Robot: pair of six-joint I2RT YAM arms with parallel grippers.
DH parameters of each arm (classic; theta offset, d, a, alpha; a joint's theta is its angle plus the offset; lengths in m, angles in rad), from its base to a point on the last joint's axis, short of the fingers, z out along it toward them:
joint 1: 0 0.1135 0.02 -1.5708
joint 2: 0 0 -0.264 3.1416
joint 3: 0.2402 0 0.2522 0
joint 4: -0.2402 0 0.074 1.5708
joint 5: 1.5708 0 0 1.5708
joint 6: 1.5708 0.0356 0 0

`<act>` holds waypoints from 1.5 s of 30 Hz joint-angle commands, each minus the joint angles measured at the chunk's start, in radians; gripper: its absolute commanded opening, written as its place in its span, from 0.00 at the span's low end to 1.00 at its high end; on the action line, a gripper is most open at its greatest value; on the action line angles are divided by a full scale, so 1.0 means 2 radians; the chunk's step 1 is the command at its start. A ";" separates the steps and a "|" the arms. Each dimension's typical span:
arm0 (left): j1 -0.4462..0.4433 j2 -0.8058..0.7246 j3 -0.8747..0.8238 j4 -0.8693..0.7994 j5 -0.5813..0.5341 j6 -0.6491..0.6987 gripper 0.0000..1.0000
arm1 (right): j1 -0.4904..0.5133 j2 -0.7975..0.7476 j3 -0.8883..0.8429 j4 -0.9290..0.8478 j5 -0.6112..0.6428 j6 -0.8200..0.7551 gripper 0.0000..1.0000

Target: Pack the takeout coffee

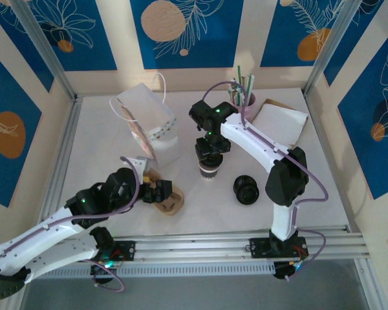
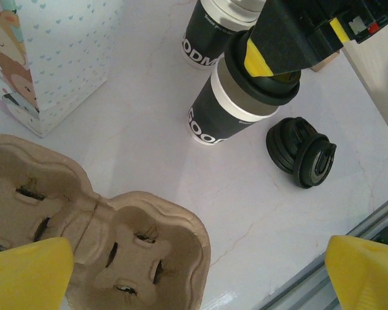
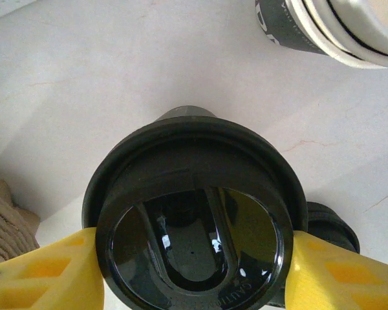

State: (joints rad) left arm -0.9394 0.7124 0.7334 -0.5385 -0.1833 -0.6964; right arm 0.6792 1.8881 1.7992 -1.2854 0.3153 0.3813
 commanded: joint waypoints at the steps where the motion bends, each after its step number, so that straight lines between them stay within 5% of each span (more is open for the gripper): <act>1: 0.007 -0.006 -0.008 0.010 0.005 0.009 1.00 | 0.004 0.004 0.015 -0.019 0.000 -0.007 0.60; 45: 0.010 0.000 -0.020 0.034 0.016 0.006 1.00 | 0.005 -0.017 -0.044 0.028 -0.029 0.003 0.60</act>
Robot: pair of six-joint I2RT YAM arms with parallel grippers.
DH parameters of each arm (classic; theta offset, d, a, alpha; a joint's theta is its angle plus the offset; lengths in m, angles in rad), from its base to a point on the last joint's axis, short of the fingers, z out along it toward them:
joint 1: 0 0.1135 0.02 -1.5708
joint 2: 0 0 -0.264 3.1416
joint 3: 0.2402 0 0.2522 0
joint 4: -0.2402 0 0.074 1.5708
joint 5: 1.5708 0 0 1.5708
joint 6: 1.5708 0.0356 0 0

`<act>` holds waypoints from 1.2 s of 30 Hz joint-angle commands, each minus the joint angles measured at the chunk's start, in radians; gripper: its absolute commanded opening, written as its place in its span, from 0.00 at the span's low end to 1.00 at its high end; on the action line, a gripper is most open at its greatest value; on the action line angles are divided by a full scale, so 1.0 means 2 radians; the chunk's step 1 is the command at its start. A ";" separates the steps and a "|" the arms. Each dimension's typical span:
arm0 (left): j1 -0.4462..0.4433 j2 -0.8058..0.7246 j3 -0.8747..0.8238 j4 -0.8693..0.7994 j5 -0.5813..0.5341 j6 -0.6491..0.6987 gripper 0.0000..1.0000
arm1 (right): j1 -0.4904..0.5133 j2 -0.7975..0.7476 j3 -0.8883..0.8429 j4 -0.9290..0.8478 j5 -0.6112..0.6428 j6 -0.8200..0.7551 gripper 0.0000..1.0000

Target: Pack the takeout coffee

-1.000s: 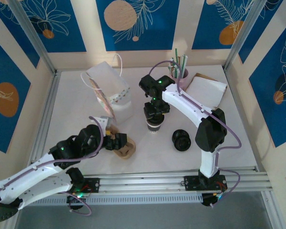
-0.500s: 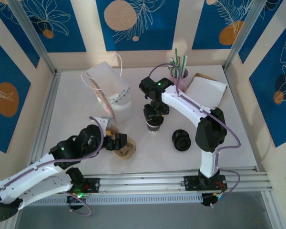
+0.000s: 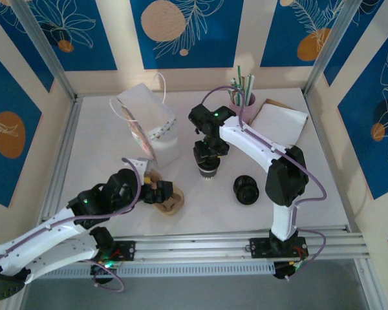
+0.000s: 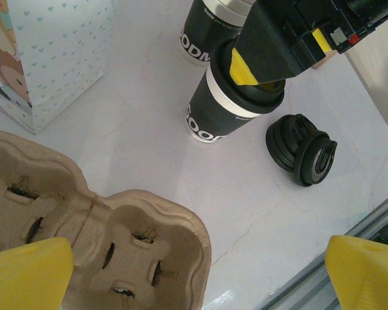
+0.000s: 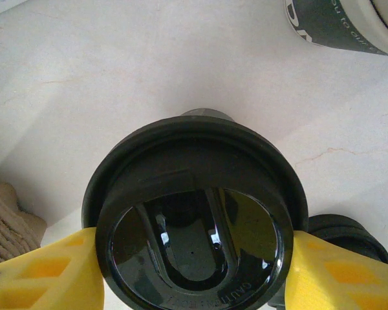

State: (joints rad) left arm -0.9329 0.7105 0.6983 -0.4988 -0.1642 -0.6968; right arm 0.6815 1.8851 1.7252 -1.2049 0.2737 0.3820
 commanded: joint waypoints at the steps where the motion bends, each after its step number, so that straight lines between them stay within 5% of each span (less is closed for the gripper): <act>1: 0.007 0.002 -0.002 0.013 0.007 0.006 1.00 | 0.004 -0.017 -0.007 -0.013 -0.007 0.002 0.59; 36: 0.009 0.020 -0.002 0.025 0.018 0.006 1.00 | 0.012 -0.017 -0.033 -0.004 -0.003 0.012 0.59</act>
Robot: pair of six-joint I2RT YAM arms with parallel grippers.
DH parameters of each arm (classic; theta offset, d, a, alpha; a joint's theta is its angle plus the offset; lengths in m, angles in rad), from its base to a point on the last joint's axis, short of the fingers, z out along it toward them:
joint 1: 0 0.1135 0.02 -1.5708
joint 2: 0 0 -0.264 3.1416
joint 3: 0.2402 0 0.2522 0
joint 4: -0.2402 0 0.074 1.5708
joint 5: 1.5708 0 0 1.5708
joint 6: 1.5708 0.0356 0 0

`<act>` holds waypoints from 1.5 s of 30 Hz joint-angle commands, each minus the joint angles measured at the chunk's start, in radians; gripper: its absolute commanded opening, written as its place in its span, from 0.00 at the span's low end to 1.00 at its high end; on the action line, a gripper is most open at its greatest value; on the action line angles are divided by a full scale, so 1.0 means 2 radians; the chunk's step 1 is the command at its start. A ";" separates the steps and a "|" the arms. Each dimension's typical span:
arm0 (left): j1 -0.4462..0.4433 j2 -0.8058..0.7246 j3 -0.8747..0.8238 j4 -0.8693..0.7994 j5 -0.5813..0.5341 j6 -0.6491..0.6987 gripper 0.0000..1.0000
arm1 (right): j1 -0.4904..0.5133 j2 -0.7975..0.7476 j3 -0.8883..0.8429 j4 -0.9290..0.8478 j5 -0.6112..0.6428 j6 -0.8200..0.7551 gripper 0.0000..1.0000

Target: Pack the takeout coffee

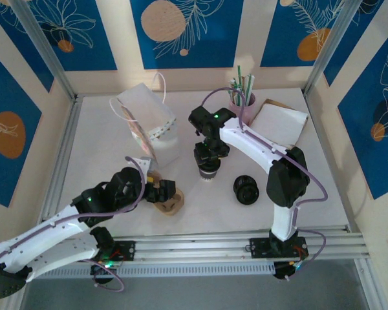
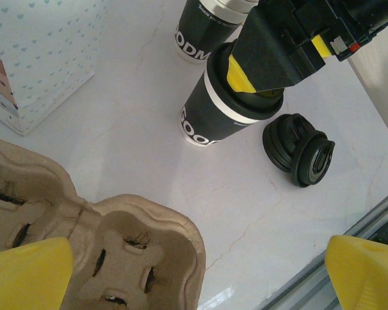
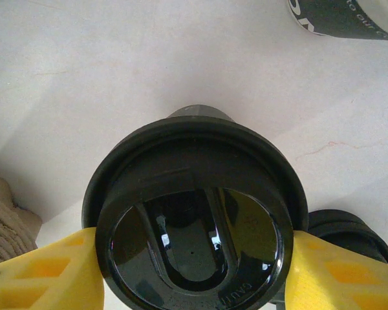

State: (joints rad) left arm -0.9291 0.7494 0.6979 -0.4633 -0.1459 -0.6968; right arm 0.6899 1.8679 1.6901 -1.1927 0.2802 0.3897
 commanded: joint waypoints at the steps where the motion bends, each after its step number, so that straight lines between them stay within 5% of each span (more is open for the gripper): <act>1: 0.007 0.001 -0.002 0.007 0.009 0.006 1.00 | 0.008 -0.008 -0.018 -0.008 -0.006 0.009 0.59; 31: 0.009 -0.003 -0.007 0.009 0.011 0.002 1.00 | 0.014 0.037 -0.040 -0.026 -0.002 0.015 0.59; 45: 0.009 -0.008 -0.009 0.011 0.015 -0.001 1.00 | 0.039 -0.005 -0.032 -0.067 -0.029 0.008 0.60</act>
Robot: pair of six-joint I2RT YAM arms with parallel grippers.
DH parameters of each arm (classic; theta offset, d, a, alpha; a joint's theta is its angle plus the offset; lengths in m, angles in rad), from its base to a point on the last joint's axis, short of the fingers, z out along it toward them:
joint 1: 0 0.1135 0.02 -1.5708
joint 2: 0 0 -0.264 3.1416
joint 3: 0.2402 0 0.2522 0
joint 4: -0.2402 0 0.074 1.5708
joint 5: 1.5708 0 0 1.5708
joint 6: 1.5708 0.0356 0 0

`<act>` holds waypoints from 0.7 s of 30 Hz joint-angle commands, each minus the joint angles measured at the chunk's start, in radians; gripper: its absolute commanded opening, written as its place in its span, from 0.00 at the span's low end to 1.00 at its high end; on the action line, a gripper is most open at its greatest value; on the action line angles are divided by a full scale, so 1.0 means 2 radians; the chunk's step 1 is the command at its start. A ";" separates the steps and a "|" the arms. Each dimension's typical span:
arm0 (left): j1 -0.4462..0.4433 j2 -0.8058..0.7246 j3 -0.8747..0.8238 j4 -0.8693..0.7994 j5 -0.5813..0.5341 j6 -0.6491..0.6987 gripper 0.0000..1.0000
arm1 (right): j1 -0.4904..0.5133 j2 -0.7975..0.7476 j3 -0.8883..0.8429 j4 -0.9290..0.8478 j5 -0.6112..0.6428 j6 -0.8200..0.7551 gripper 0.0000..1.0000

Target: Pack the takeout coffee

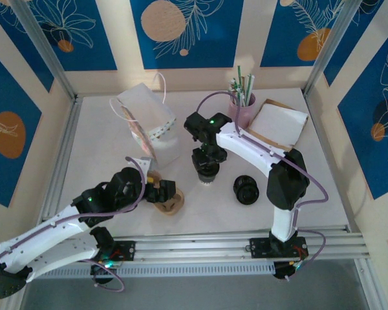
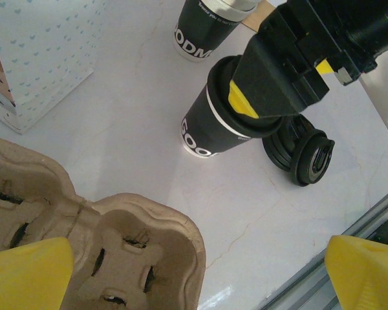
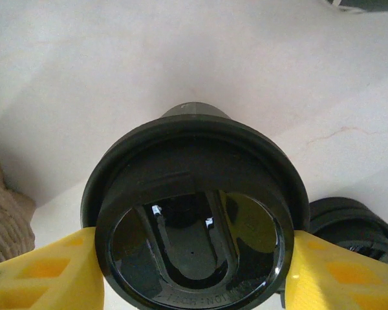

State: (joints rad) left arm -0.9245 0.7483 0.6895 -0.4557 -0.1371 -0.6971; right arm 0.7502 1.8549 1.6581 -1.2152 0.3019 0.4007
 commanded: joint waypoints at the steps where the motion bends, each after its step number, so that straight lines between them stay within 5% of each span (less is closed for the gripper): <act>1: 0.007 -0.008 -0.006 0.008 0.010 -0.002 1.00 | 0.011 -0.001 -0.016 -0.058 -0.039 0.003 0.59; 13: 0.007 -0.018 -0.013 0.011 0.013 -0.008 1.00 | 0.026 -0.021 -0.059 -0.050 -0.028 0.019 0.61; 21: 0.007 -0.012 -0.012 0.016 0.015 -0.008 1.00 | 0.026 -0.037 -0.028 -0.062 -0.026 0.020 0.74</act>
State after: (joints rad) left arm -0.9245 0.7269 0.6739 -0.4488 -0.1230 -0.7013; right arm 0.7948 1.7969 1.5856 -1.2835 0.2798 0.4274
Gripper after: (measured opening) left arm 0.999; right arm 0.743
